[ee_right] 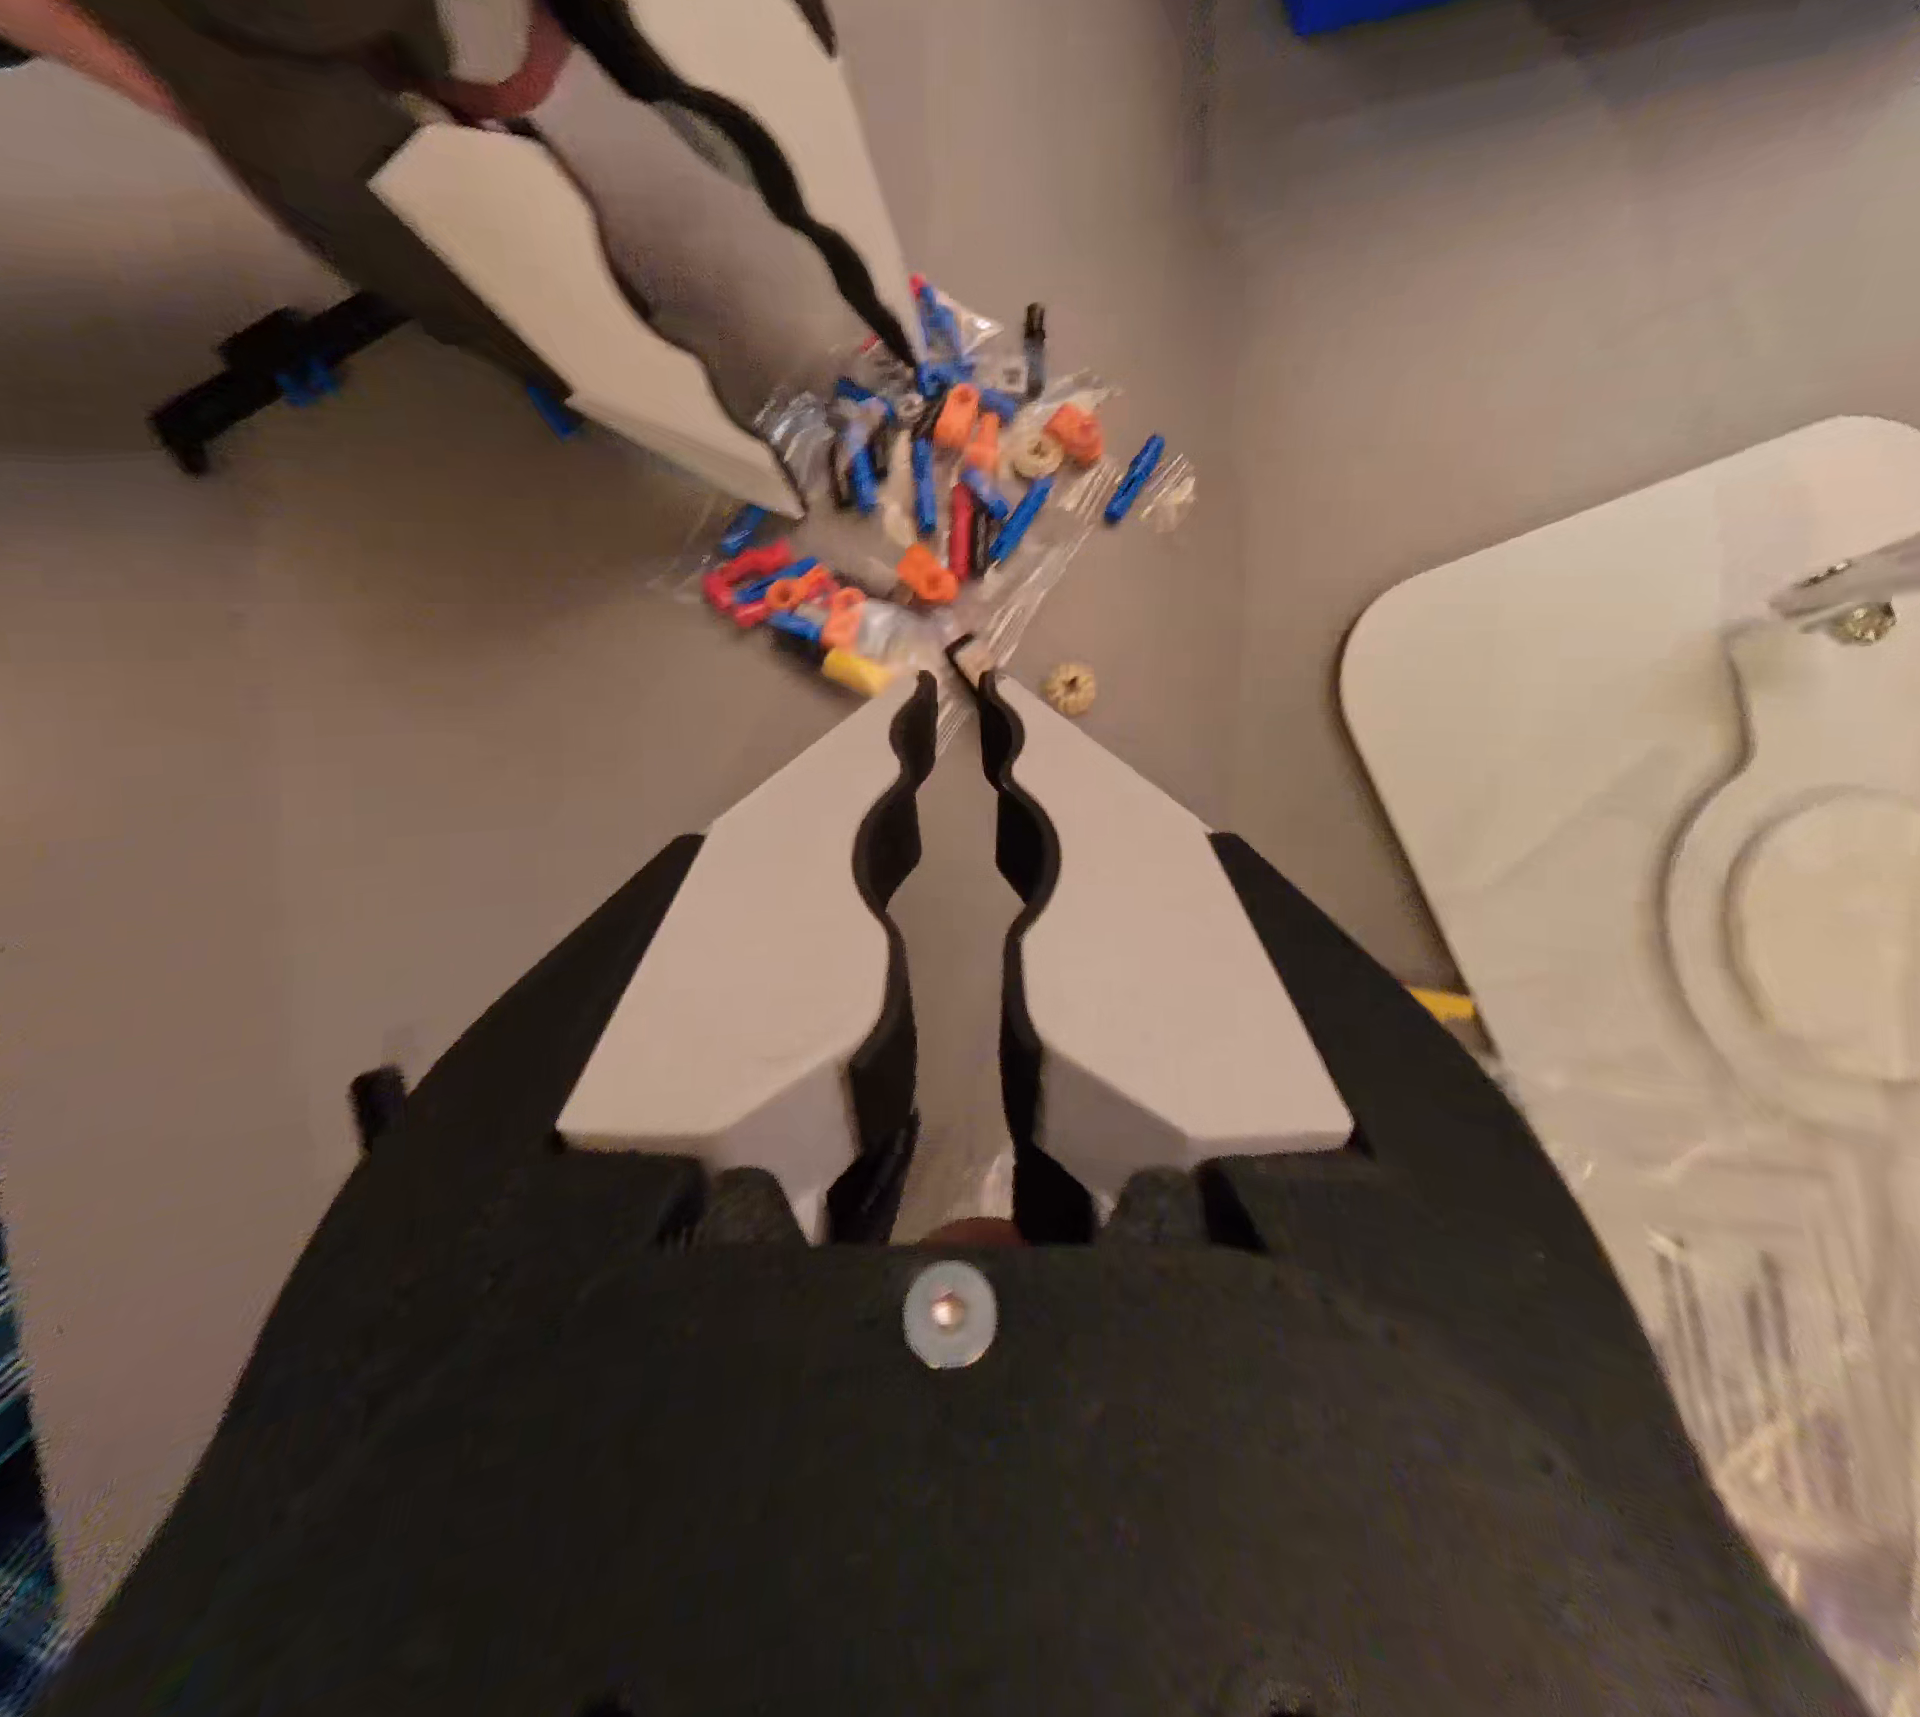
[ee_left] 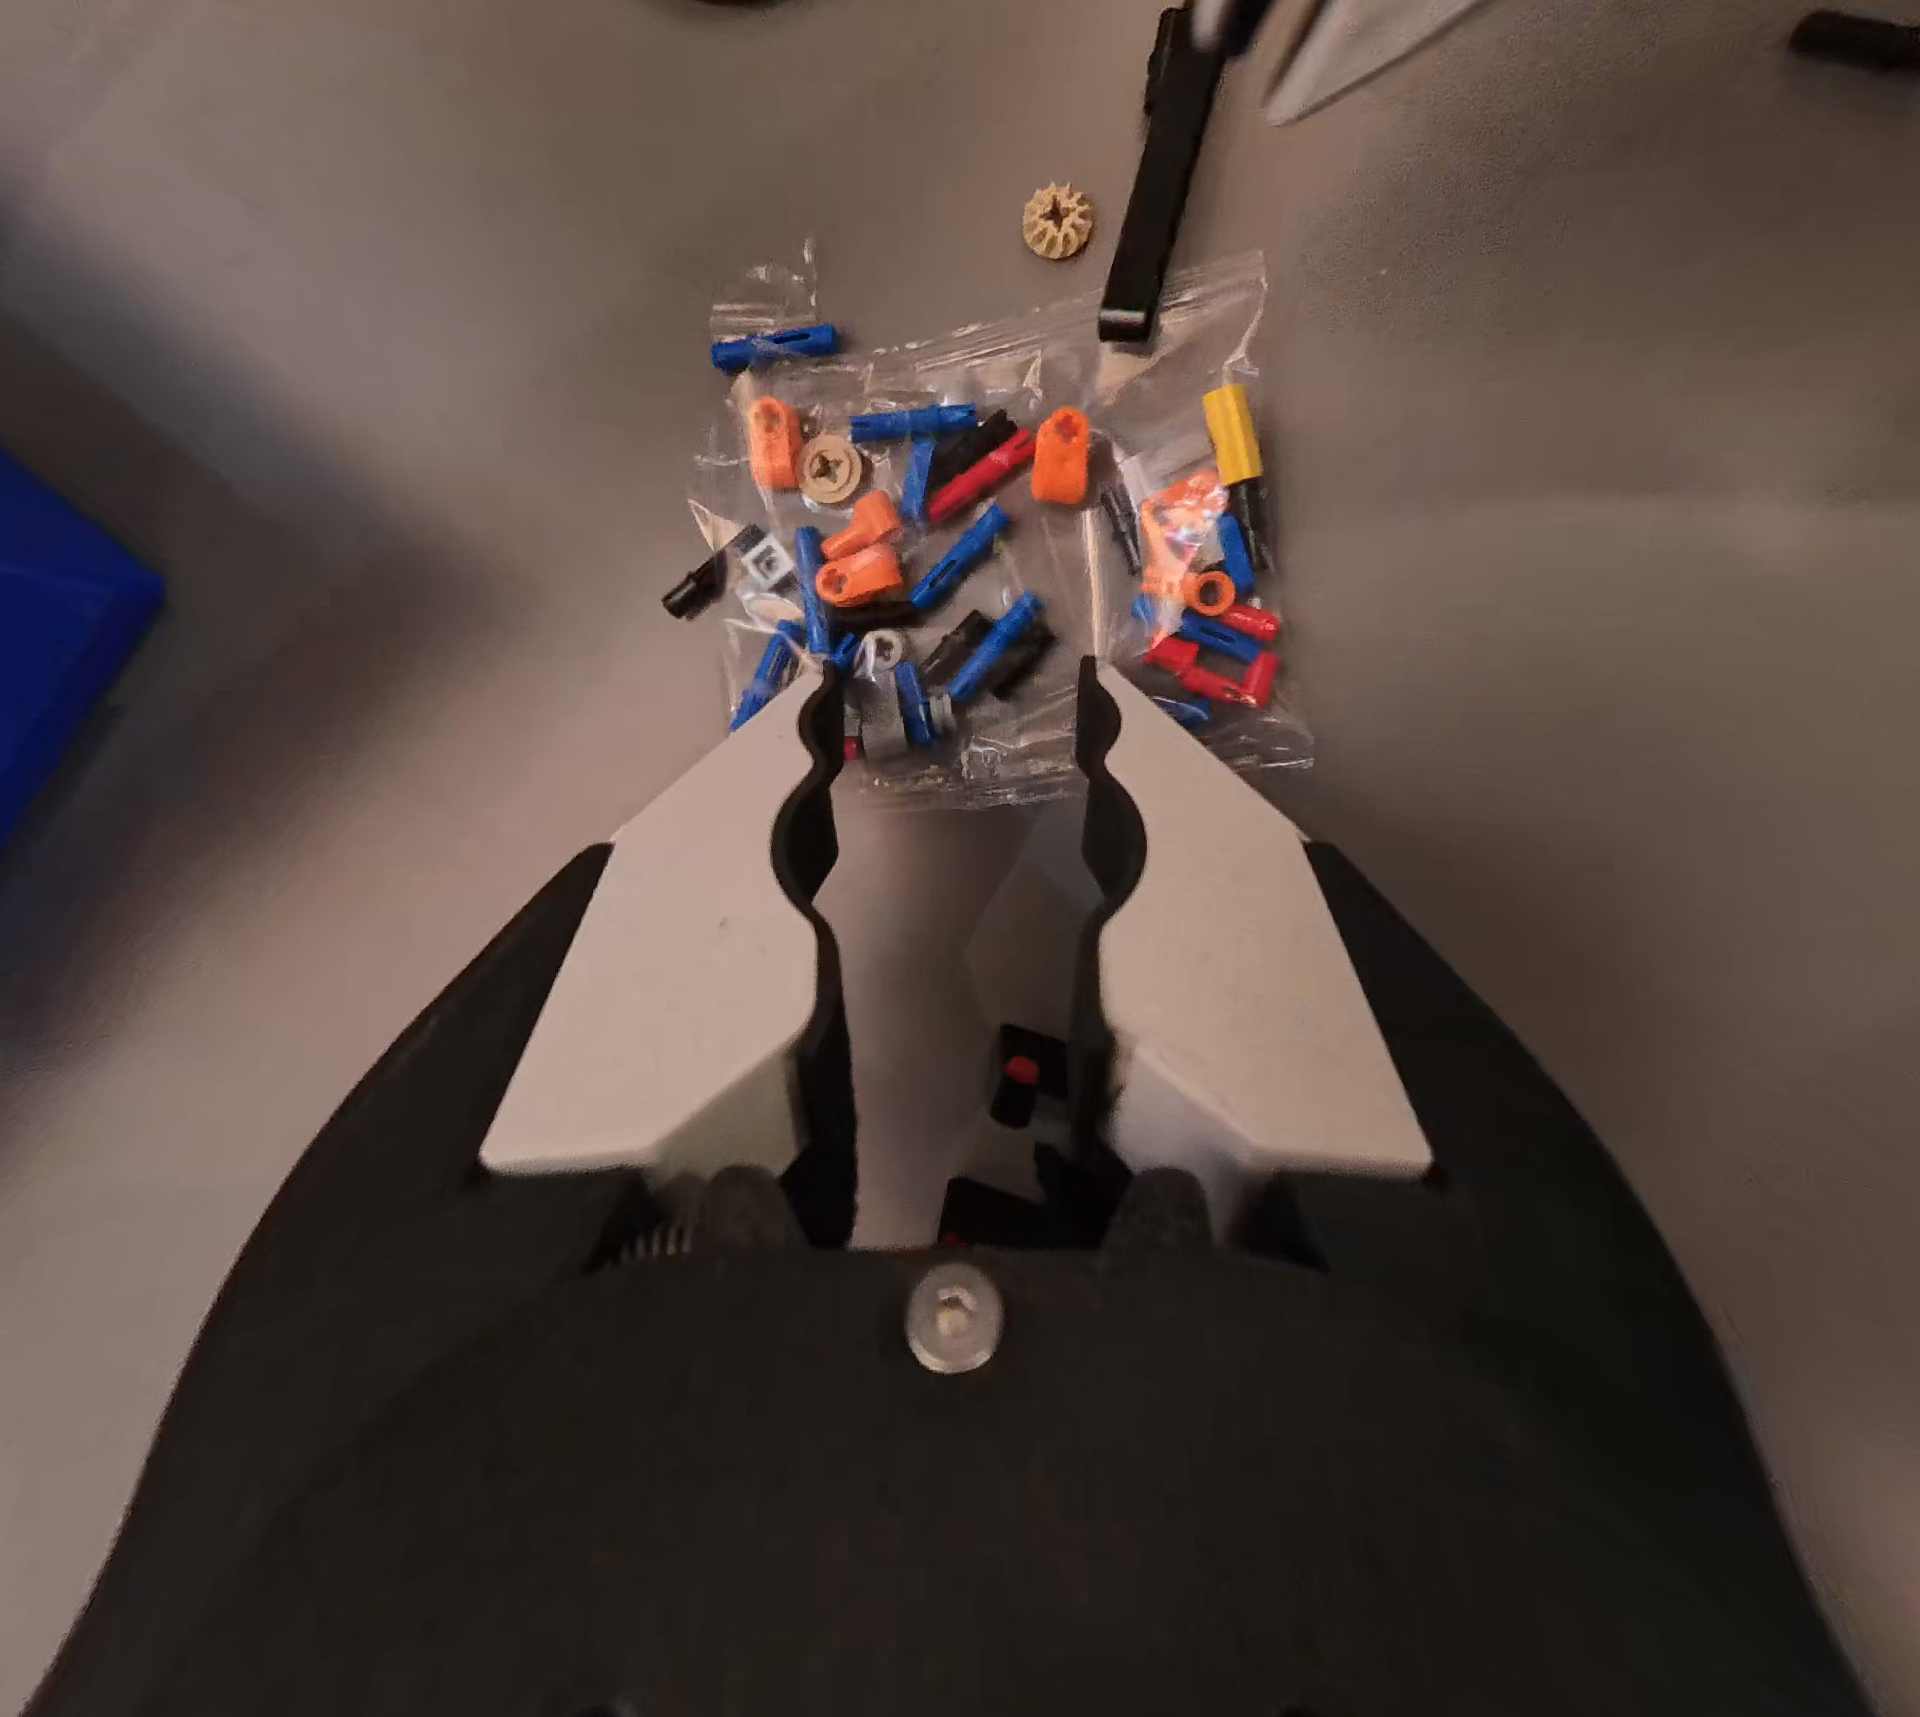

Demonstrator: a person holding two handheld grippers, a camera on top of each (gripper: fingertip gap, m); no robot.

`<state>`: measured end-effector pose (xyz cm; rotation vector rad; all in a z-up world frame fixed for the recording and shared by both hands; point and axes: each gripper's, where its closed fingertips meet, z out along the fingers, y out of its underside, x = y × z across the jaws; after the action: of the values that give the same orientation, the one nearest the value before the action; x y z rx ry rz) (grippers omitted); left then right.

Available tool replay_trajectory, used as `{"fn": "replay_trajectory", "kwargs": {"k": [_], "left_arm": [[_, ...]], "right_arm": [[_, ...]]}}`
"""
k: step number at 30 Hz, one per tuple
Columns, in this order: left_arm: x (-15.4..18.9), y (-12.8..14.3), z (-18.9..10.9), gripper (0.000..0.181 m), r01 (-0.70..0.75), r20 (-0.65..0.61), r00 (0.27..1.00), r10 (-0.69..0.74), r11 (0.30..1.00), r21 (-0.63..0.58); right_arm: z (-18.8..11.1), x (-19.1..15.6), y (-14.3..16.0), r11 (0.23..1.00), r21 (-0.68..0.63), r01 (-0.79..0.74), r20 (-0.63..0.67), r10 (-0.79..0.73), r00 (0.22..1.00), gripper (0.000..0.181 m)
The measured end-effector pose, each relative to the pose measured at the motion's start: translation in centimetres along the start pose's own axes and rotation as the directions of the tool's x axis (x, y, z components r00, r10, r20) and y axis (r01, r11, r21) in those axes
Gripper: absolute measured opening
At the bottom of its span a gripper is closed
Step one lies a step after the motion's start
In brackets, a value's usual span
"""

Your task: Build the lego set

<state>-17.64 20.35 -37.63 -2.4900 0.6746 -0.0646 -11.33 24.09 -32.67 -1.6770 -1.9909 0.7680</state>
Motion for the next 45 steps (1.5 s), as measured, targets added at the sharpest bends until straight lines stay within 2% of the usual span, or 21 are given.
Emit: {"fn": "replay_trajectory", "kwargs": {"k": [1,10,14,16,21,25,40,45], "left_arm": [[0.0,0.0,0.0,0.041,0.001,-0.005,1.000,-0.001,1.000,0.010],[-0.1,0.0,0.0,0.040,0.000,-0.012,1.000,0.001,0.998,0.063],[-0.9,0.4,-0.6,0.059,-0.004,0.040,0.999,0.001,0.998,0.058],[-1.3,0.9,-1.0,0.059,0.015,0.053,0.998,-0.018,0.998,0.055],[-1.4,1.9,-1.1,0.057,0.039,0.048,0.998,-0.041,0.998,0.039],[-1.4,1.7,-1.0,0.055,0.050,0.029,0.998,-0.052,0.997,0.050],[-1.3,1.0,-0.6,0.051,0.022,0.032,0.999,-0.025,0.996,0.084],[-1.3,1.0,-0.8,0.049,0.000,0.047,0.999,-0.004,0.997,0.076]], "right_arm": [[0.6,0.4,-0.3,1.000,-0.004,0.000,0.008,0.000,1.000,0.004],[5.2,2.3,-0.8,0.991,-0.102,0.087,0.015,-0.086,0.996,0.005],[6.4,2.2,-0.5,0.982,-0.143,0.124,0.030,-0.121,0.992,0.004],[6.7,2.0,-0.1,0.978,-0.159,0.134,0.042,-0.129,0.991,0.002],[6.5,1.7,-0.7,0.982,-0.123,0.140,0.060,-0.134,0.989,0.000],[6.8,0.8,-1.2,0.979,-0.101,0.176,0.106,-0.165,0.981,0.001],[6.0,-2.2,0.3,0.962,-0.105,0.251,0.294,-0.211,0.932,0.003],[5.9,-2.3,0.8,0.958,-0.116,0.263,0.283,-0.222,0.933,0.003]]}}
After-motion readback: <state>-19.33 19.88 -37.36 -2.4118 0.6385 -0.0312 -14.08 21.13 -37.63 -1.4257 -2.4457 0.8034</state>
